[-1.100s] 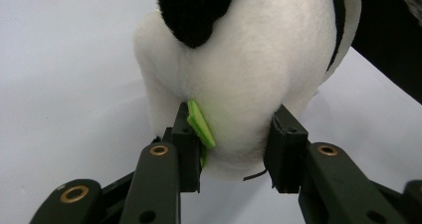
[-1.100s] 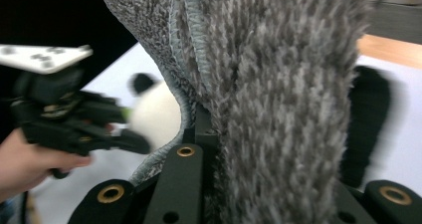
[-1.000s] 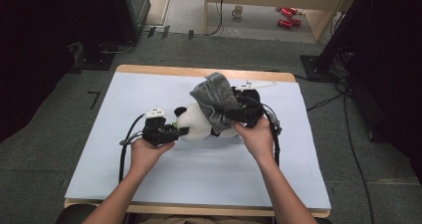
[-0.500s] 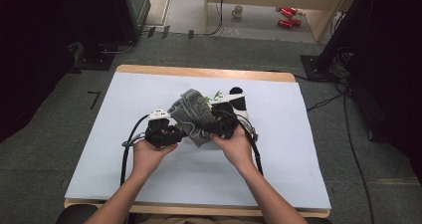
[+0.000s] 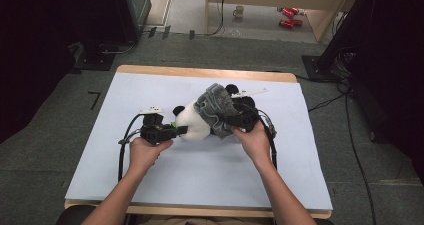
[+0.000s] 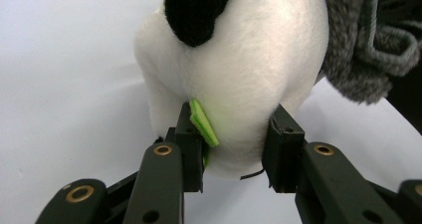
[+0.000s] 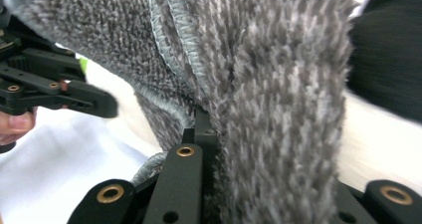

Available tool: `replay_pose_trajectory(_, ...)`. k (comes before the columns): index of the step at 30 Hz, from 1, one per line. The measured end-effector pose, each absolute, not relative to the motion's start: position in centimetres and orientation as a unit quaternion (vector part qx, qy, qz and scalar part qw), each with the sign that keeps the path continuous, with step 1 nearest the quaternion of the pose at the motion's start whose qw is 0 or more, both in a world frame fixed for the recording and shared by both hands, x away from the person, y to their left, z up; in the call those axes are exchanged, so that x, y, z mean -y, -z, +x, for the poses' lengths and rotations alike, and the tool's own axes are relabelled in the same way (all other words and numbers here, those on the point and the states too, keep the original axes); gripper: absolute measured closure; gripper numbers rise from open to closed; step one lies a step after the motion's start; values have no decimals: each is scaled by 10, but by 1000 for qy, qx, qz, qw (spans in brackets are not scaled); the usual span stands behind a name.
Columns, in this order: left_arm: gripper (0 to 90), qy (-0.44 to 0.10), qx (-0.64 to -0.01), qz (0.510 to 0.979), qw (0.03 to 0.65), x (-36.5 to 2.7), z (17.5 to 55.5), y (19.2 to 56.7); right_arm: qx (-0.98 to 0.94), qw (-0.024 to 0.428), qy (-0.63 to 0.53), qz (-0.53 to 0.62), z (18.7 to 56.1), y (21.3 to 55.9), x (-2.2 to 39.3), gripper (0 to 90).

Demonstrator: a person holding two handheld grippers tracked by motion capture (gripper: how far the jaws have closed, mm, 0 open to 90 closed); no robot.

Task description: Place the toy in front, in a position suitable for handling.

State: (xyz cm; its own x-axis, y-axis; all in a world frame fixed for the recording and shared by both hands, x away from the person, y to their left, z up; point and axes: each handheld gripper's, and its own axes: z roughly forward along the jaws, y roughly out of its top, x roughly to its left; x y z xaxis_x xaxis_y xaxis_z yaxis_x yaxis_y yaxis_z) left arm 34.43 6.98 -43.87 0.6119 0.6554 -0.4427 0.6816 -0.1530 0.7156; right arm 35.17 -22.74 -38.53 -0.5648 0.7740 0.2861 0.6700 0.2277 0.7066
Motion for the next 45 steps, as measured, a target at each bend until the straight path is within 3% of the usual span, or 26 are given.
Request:
replay_pose_trajectory(13,660,23,-441,757,482,-74,349,441,-745,60,-428,509,361,385,275,796)
replay_pose_trajectory(23,656,9,-449,755,478,-76,354,447,-716,83,-415,555,364,386,308,797)
replay_pose_trajectory(29,635,2,-451,752,481,-77,355,448,-720,73,-452,521,355,365,298,797)
replay_pose_trajectory(33,590,-14,-434,758,487,-77,354,449,-741,55,-450,495,353,365,279,796)
replay_pose_trajectory(38,493,-8,-419,758,499,-81,355,448,-746,69,-440,495,356,375,272,796)
replay_pose_trajectory(45,325,-75,-348,789,500,-77,346,450,-744,90,-440,495,359,378,273,793)
